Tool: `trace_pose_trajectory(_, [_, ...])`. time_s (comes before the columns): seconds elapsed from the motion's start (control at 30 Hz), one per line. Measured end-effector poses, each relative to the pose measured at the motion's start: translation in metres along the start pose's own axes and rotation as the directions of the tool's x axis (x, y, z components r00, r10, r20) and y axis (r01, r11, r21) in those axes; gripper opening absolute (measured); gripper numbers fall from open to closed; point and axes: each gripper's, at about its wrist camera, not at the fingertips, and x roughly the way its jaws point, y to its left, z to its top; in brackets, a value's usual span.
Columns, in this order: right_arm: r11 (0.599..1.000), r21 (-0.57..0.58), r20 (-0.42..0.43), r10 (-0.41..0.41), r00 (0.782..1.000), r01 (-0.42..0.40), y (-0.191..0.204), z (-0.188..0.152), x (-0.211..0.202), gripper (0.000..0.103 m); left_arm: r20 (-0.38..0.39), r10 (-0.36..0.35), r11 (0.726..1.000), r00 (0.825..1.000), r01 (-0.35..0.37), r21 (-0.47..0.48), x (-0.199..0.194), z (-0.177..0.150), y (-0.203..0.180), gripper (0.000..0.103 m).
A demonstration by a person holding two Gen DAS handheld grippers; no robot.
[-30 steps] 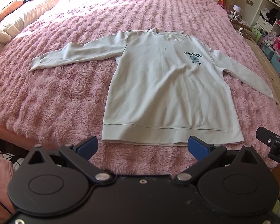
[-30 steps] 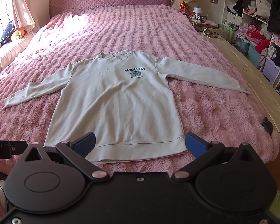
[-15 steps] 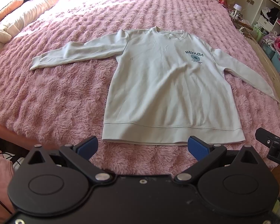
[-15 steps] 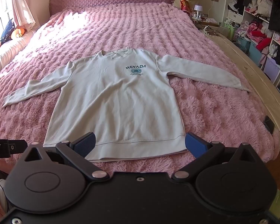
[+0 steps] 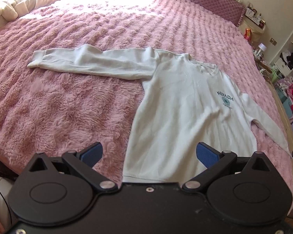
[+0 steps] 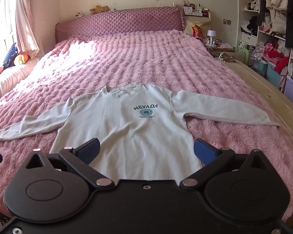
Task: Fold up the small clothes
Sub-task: 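Grasp the sweatshirt sleeve cuff with the left gripper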
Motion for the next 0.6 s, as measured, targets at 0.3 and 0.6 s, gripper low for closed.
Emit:
trace_pose_trajectory(0.3, [0.999, 0.041, 0.023, 0.027, 0.999, -0.027, 0.023, 0.016, 0.119, 0.103, 0.207, 0.088, 0.915, 0.974, 0.003, -0.403, 0.090, 0.092, 0.175, 0.095])
trace_pose_trajectory(0.6, [1.000, -0.005, -0.082, 0.023, 0.996, -0.024, 0.057, 0.004, 0.186, 0.103, 0.259, 0.225, 0.690, 0.939, 0.034, -0.723, 0.182, 0.140, 0.328, 0.072])
